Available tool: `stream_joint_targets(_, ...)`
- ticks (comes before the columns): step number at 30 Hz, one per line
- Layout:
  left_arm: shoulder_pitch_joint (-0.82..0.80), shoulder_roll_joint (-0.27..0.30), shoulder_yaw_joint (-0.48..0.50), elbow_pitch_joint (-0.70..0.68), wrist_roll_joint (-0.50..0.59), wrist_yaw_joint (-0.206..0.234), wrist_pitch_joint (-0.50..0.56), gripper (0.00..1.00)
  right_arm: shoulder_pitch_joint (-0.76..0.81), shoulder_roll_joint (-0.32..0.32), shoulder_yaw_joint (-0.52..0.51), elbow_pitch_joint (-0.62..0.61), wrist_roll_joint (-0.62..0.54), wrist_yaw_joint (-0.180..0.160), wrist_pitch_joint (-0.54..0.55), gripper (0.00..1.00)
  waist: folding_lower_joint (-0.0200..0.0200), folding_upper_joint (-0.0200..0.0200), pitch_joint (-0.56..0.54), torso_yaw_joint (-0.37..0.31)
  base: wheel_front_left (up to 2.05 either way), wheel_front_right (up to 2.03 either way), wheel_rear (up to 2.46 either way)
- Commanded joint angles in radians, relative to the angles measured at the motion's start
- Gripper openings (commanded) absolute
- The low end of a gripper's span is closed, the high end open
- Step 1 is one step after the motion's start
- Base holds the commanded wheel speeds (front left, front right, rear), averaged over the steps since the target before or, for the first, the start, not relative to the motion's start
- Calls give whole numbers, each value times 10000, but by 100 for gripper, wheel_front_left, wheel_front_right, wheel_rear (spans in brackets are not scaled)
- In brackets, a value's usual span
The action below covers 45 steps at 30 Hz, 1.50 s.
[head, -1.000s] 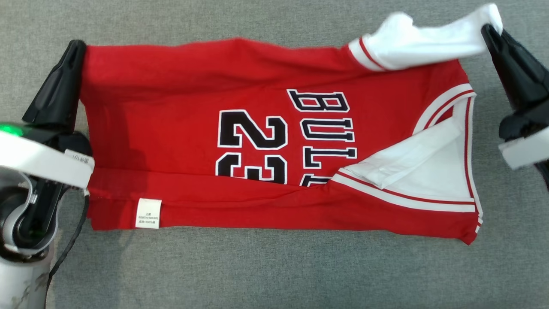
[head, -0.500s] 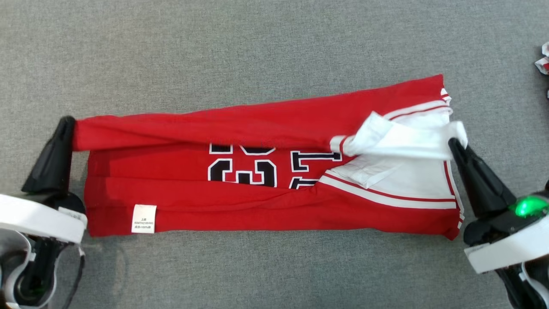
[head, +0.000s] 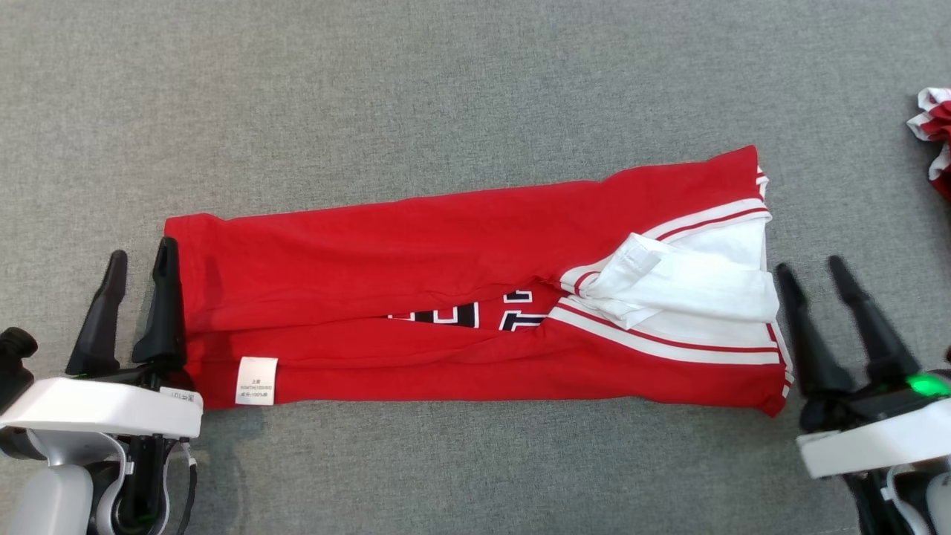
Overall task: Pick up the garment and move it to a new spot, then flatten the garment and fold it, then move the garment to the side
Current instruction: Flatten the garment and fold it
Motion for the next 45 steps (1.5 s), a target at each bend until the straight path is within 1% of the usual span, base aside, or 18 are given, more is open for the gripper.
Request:
stream_joint_targets(1,-167,-34,-41,59,533,158,-555,100,-218,89,-389,152,-321,-5,-434,100,1,0,-130,-14,0,0,0)
stream_joint_targets(2,-257,-184,-84,54,719,213,-897,100,-302,210,-603,213,-437,-5,-656,100,1,0,-191,-9,0,0,0)
stream_joint_targets(3,-257,-184,-84,54,719,213,-897,100,-302,210,-603,213,-437,-5,-656,100,1,0,-191,-9,0,0,0)
stream_joint_targets(6,-426,-304,-187,3,1438,445,-1715,100,-575,418,-1173,392,-1022,-5,-1043,100,1,0,-372,-21,0,0,0)
stream_joint_targets(9,-696,-402,-249,-63,2191,642,-2194,100,-851,537,-1519,543,-1632,-5,-1166,100,1,0,-556,-6,0,0,0)
stream_joint_targets(11,-780,-404,-277,-77,2686,713,-2341,100,-988,581,-1598,604,-1976,-5,-1174,100,1,0,-702,12,0,0,0)
stream_joint_targets(12,-783,-425,-301,-50,3117,773,-2425,100,-1029,580,-1638,724,-2220,-5,-1139,100,1,0,-865,57,0,0,0)
stream_joint_targets(14,-643,-277,-349,30,3698,892,-2451,100,-965,626,-1649,867,-2399,-5,-1091,100,1,0,-1023,111,0,0,0)
stream_joint_targets(18,-380,-383,-485,90,4307,1020,-2471,100,-723,723,-1716,1115,-2550,-5,-922,100,1,0,-1272,323,0,0,0)
stream_joint_targets(21,-191,-462,-545,151,4545,1016,-2479,100,-576,807,-1765,1203,-2604,-5,-836,100,1,0,-1410,460,0,0,0)
stream_joint_targets(29,-214,-638,-592,528,4783,674,-2485,100,-397,835,-1867,1251,-2681,-5,-624,100,1,0,-1516,729,0,0,0)
stream_joint_targets(30,-235,-656,-582,580,4800,683,-2483,100,-395,831,-1876,1257,-2672,-5,-598,100,1,0,-1527,743,0,0,0)
stream_joint_targets(35,-337,-743,-531,696,4874,597,-2484,100,-436,706,-2021,1349,-2514,-5,-530,100,1,0,-1525,810,0,0,0)
stream_joint_targets(38,-453,-814,-536,759,4925,493,-2485,100,-402,513,-2234,1703,-2504,-5,-413,100,1,0,-1454,930,0,0,0)
stream_joint_targets(41,-516,-878,-550,768,4955,444,-2485,100,-457,442,-2159,1971,-2457,-5,-339,100,1,0,-1378,1000,0,0,0)
stream_joint_targets(44,-662,-1022,-626,835,4984,325,-2485,100,-591,336,-1582,2618,-2378,-5,-335,100,1,0,-1246,1115,0,0,0)
stream_joint_targets(45,-662,-1022,-626,835,4984,325,-2485,100,-591,336,-1582,2618,-2378,-5,-335,100,1,0,-1246,1115,0,0,0)
